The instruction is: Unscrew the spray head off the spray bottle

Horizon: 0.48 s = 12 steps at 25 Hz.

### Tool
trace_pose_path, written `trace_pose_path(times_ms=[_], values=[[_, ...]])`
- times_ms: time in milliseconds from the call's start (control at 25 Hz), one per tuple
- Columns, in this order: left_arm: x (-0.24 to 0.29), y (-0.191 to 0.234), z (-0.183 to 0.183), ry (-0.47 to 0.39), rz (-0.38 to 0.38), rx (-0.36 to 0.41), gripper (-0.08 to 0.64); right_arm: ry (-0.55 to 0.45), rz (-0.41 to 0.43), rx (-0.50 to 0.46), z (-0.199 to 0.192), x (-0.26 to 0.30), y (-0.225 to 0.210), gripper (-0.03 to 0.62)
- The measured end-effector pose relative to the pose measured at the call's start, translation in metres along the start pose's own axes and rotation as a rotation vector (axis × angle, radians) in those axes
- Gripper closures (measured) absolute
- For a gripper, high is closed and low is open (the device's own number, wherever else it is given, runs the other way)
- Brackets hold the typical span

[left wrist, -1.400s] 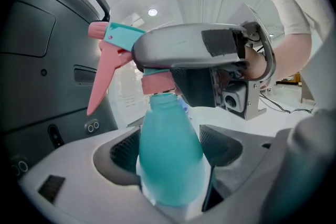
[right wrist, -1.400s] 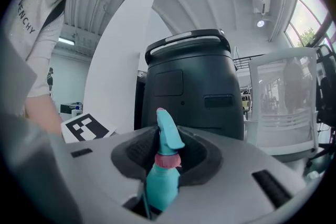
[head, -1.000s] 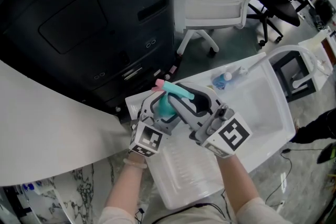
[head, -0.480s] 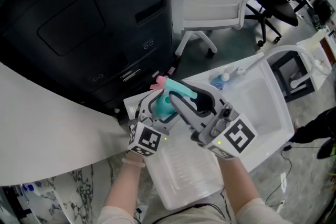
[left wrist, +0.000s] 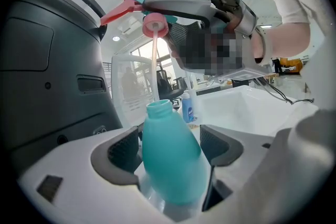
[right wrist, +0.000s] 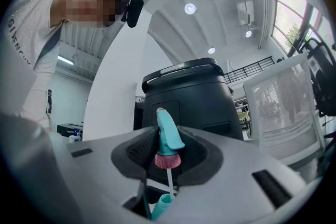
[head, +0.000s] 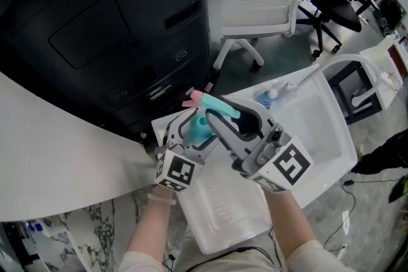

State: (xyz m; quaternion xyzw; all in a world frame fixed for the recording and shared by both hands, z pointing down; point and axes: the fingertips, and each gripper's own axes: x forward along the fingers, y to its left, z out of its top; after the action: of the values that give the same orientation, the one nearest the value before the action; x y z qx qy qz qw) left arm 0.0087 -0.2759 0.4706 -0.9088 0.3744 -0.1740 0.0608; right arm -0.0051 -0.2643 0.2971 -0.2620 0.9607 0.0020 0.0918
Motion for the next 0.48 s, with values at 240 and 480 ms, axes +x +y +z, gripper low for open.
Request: trace_pose_path(times_ms=[240,480], values=[[-0.010,0.006,0.011,-0.027,0.015,-0.021,0.206,-0.018,0.002,-0.007,0.013,0.002,0.005,0.485],[-0.017,0.009,0.027,-0.049,0.021,-0.016,0.206,-0.041,0.000,-0.020,0.032,0.003,0.007,0.485]])
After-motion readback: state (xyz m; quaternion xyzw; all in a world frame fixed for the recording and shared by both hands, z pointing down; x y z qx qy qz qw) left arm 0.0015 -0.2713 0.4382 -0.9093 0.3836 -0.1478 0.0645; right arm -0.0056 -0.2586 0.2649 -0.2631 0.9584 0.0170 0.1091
